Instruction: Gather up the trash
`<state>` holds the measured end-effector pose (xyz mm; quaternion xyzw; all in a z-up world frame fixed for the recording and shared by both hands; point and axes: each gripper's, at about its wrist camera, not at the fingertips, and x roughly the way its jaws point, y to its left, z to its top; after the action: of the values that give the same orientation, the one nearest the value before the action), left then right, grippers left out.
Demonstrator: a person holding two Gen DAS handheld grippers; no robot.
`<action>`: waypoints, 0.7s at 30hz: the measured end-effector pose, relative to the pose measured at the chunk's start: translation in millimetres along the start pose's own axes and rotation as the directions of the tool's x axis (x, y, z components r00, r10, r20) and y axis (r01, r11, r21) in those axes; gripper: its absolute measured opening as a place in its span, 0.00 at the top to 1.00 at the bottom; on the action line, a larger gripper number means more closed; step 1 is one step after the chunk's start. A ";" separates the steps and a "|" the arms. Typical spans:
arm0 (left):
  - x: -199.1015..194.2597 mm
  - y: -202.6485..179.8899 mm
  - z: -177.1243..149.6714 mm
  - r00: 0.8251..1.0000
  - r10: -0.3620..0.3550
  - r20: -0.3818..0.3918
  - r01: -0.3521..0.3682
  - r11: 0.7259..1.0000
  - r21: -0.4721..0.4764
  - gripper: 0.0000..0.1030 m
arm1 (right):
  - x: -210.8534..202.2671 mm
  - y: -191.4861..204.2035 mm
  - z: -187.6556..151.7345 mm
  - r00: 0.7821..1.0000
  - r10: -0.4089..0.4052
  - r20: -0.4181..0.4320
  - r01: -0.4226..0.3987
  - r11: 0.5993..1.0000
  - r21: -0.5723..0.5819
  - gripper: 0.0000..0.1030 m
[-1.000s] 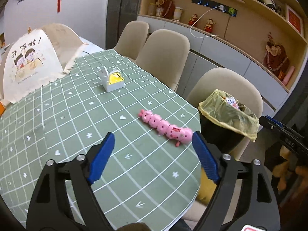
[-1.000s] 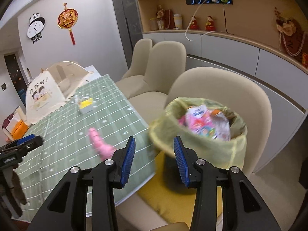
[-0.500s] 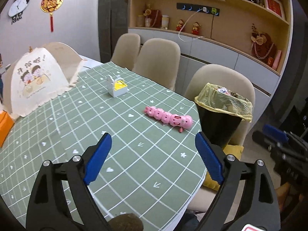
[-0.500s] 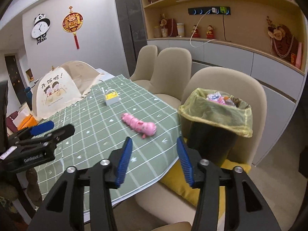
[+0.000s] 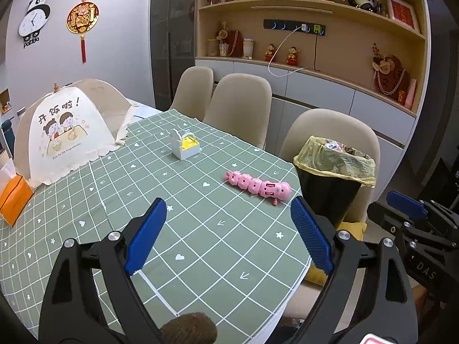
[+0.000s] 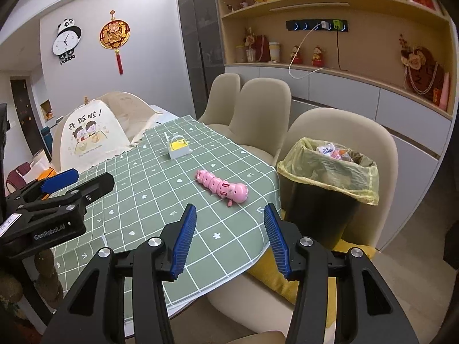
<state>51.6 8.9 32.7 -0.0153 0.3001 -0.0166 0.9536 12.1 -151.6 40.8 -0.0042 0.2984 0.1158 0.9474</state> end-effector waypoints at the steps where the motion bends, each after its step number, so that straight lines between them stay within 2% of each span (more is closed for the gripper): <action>1: -0.2 0.4 0.6 1.000 -0.001 0.001 0.001 1.000 -0.003 0.18 | -0.4 -0.6 0.6 1.000 -0.002 0.000 0.002 1.000 0.002 0.55; 21: 3.9 -4.8 -3.1 0.999 -0.028 -0.033 0.028 1.000 0.008 0.18 | -1.2 -10.1 -0.5 1.000 -0.021 -0.015 0.021 1.000 0.022 0.55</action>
<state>52.9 3.9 28.2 -0.0153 0.3153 -0.0315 0.9483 13.2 -161.7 40.5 0.0024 0.3065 0.1024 0.9463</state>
